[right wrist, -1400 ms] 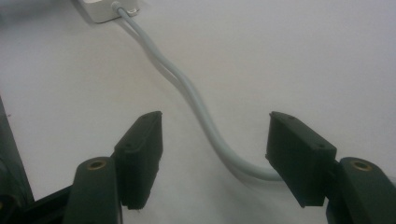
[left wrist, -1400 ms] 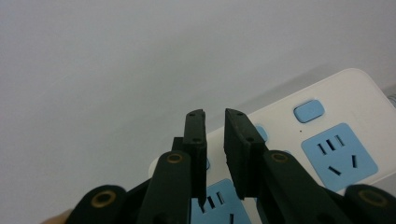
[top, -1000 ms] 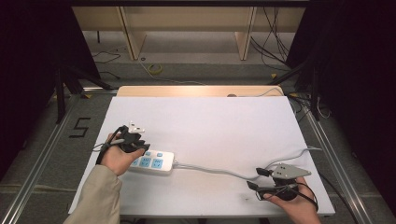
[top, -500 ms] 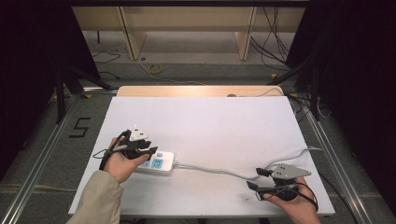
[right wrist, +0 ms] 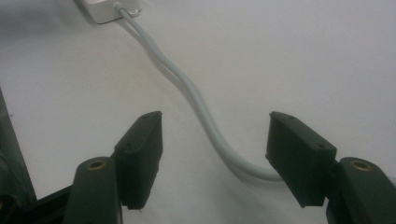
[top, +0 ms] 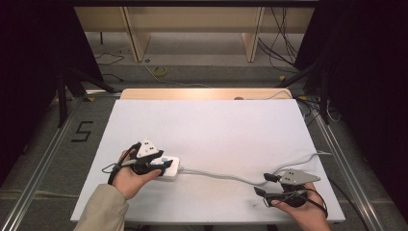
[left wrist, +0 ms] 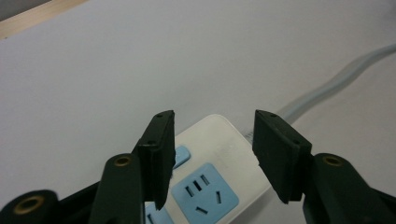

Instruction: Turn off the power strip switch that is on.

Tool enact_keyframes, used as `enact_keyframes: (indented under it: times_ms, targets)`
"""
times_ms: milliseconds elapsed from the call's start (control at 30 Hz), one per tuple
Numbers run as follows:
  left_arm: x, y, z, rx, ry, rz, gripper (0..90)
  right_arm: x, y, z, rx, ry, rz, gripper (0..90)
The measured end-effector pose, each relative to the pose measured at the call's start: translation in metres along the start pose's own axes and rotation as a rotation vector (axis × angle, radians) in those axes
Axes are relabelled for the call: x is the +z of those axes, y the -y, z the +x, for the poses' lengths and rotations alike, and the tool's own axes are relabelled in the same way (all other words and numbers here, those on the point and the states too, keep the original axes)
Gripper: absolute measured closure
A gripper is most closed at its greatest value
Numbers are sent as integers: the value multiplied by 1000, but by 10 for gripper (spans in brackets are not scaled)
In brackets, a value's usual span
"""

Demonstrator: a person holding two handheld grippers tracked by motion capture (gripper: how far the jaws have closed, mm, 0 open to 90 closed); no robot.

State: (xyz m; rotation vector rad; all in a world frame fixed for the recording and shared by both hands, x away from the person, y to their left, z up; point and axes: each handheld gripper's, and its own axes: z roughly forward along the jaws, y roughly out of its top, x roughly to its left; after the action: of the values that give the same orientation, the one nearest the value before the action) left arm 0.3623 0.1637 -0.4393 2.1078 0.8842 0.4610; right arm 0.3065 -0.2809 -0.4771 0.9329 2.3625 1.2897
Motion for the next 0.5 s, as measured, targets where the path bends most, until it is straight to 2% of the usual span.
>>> enact_keyframes:
  times_ms: [133,233,500]
  targets:
    - [3,4,-7,13,22,-19,408,0,0,0,0,0,1,370]
    - [4,8,-11,23,23,-33,368,0,0,0,-1,0,-1,370]
    - [4,21,-16,40,40,-40,338,0,0,0,-3,-2,0,369]
